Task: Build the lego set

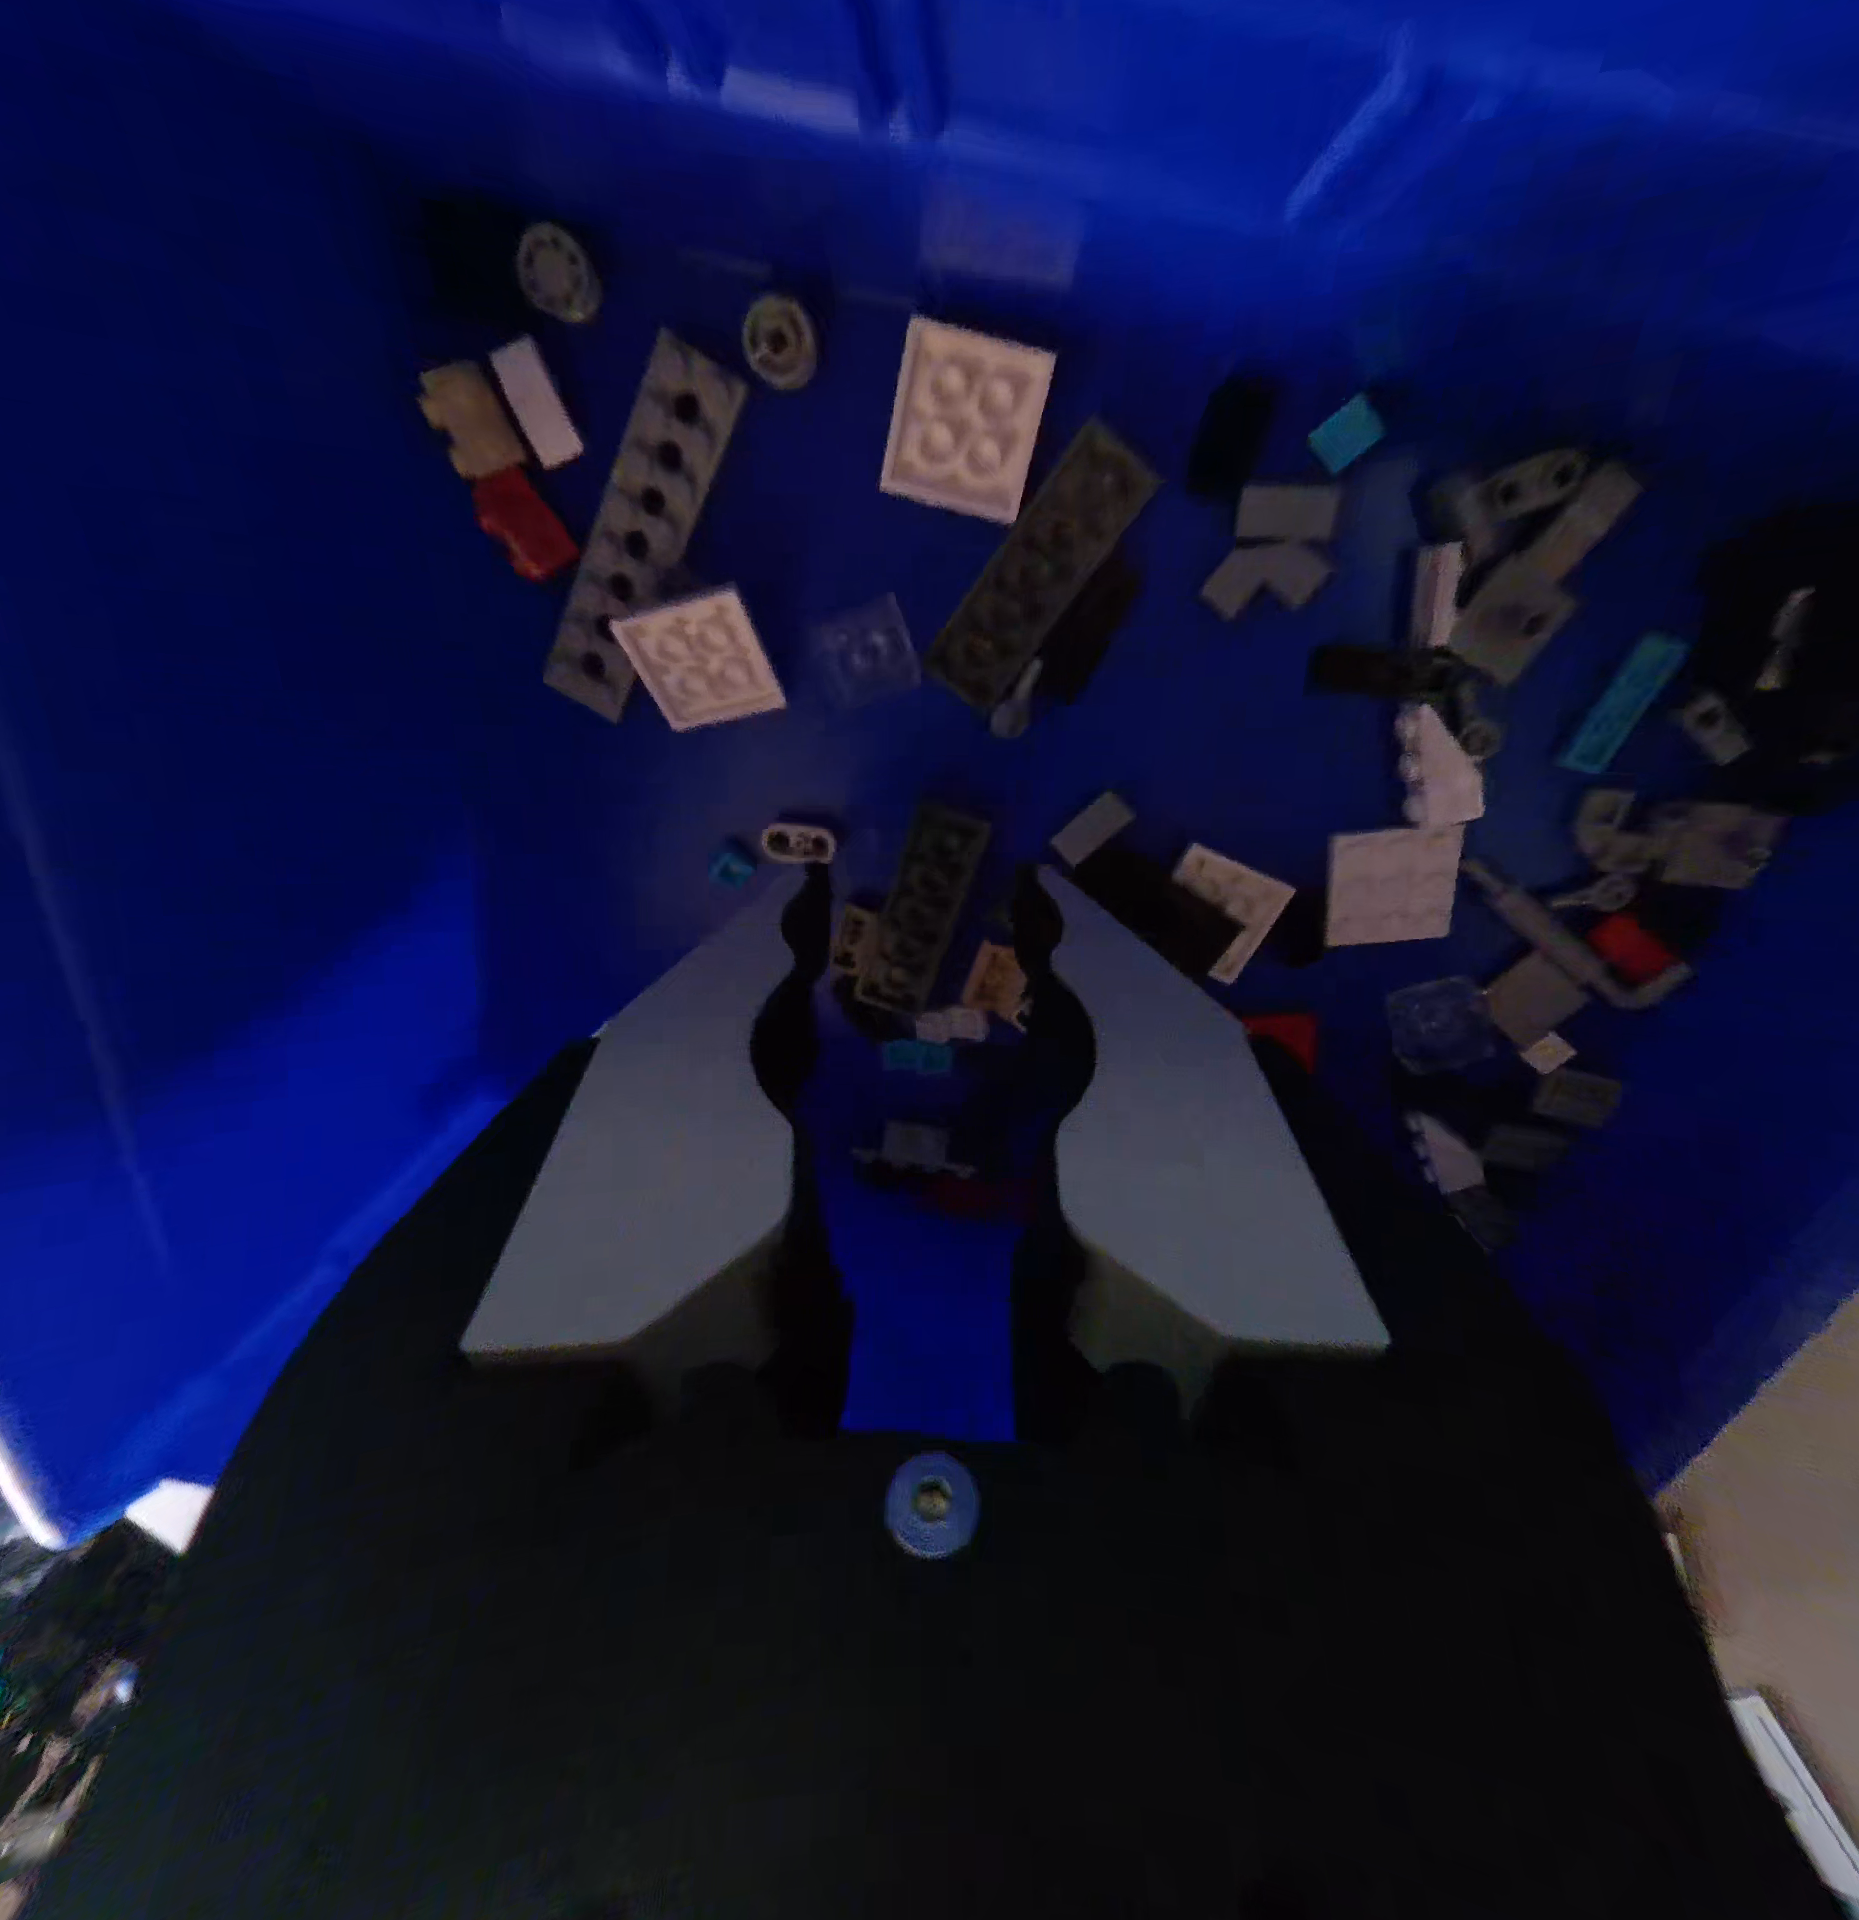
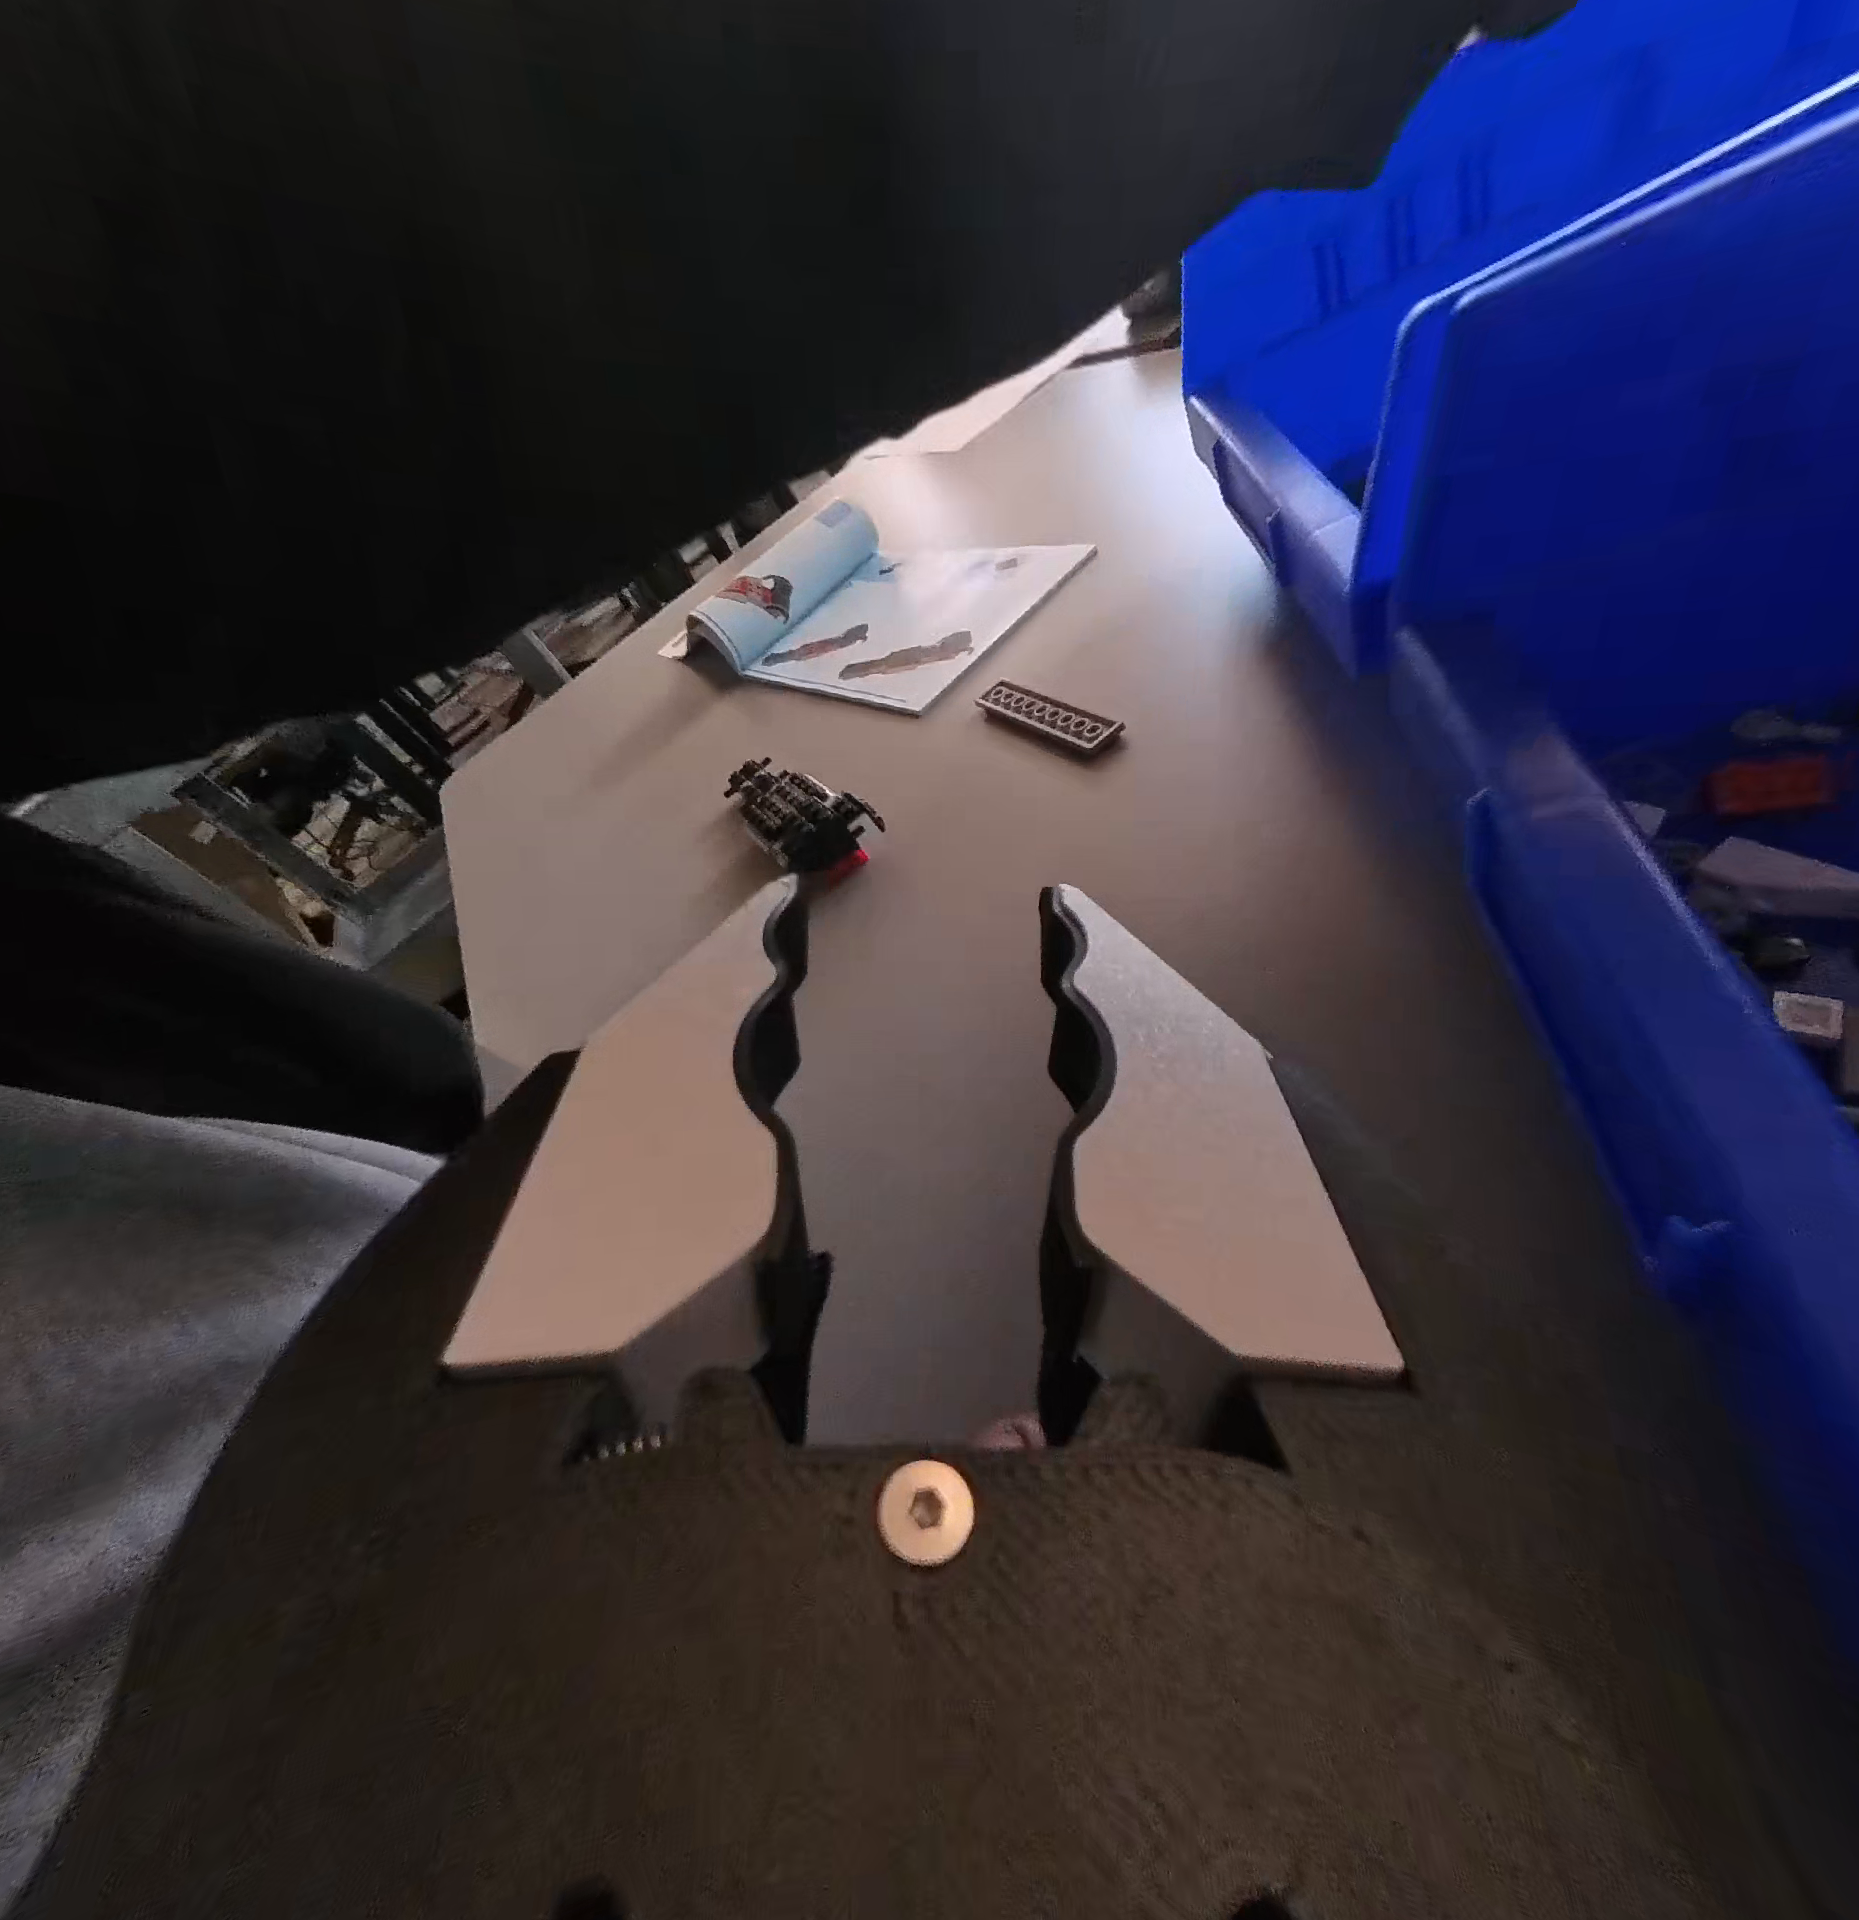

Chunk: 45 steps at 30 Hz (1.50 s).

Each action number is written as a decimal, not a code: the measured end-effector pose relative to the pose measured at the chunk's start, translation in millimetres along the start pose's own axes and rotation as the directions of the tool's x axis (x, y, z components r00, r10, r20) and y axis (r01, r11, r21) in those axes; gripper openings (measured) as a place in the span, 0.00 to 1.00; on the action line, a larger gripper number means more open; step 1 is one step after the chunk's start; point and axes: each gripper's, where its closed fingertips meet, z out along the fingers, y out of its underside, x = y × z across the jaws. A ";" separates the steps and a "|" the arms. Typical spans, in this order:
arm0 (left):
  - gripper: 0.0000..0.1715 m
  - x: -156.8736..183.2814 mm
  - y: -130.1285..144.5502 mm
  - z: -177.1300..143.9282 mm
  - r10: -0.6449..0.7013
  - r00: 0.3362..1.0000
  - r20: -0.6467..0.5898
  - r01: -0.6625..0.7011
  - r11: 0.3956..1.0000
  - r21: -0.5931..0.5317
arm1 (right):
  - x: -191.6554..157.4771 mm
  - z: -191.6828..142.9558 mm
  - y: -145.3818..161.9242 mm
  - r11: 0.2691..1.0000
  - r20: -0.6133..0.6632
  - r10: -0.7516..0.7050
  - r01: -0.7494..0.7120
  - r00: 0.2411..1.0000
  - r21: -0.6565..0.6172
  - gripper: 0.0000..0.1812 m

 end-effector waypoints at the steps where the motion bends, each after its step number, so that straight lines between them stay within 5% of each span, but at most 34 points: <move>1: 0.21 0.1 -4.0 0.1 0.003 1.000 -0.004 -0.003 1.000 0.014 | 0.4 -0.6 -0.6 1.000 0.002 0.005 -0.005 1.000 0.005 0.26; 10: 0.11 5.1 0.5 12.4 -0.007 0.999 -0.049 0.005 0.999 -0.043 | 1.9 2.7 3.6 0.999 0.003 0.021 -0.021 1.000 -0.028 0.26; 14: 0.10 5.9 -13.4 -50.0 -0.135 0.990 0.044 0.122 0.968 0.221 | 3.2 2.1 2.9 0.999 -0.007 0.023 -0.023 1.000 -0.023 0.26; 17: 0.10 40.7 -5.0 -138.1 -0.291 0.956 0.031 0.225 0.797 0.560 | 4.2 1.9 2.8 0.999 -0.013 0.025 -0.025 1.000 -0.023 0.26; 20: 0.10 107.1 49.6 -197.1 -0.437 0.899 -0.020 0.298 0.578 0.759 | 4.4 2.5 3.5 0.999 -0.015 0.025 -0.025 1.000 -0.028 0.26; 25: 0.10 233.0 175.2 -197.9 -0.693 0.700 -0.172 0.448 0.238 0.862 | 0.2 13.9 5.1 0.997 -0.023 -0.042 0.041 0.999 -0.061 0.27; 29: 0.10 305.0 233.6 -166.8 -0.793 0.544 -0.276 0.495 0.037 0.868 | -19.5 56.0 4.2 0.986 0.027 -0.130 0.132 0.991 -0.101 0.27; 33: 0.10 335.6 246.9 -145.4 -0.786 0.520 -0.335 0.478 -0.058 0.876 | -66.3 110.6 9.4 0.974 0.195 -0.139 0.170 0.971 -0.153 0.28; 41: 0.10 362.0 239.1 -166.9 -0.605 0.677 -0.420 0.319 -0.273 0.908 | -127.2 177.5 9.5 0.971 0.369 -0.089 0.163 0.925 -0.176 0.27; 45: 0.10 373.6 241.6 -178.7 -0.548 0.728 -0.413 0.265 -0.331 0.906 | -143.2 187.0 9.6 0.974 0.439 -0.053 0.143 0.897 -0.176 0.18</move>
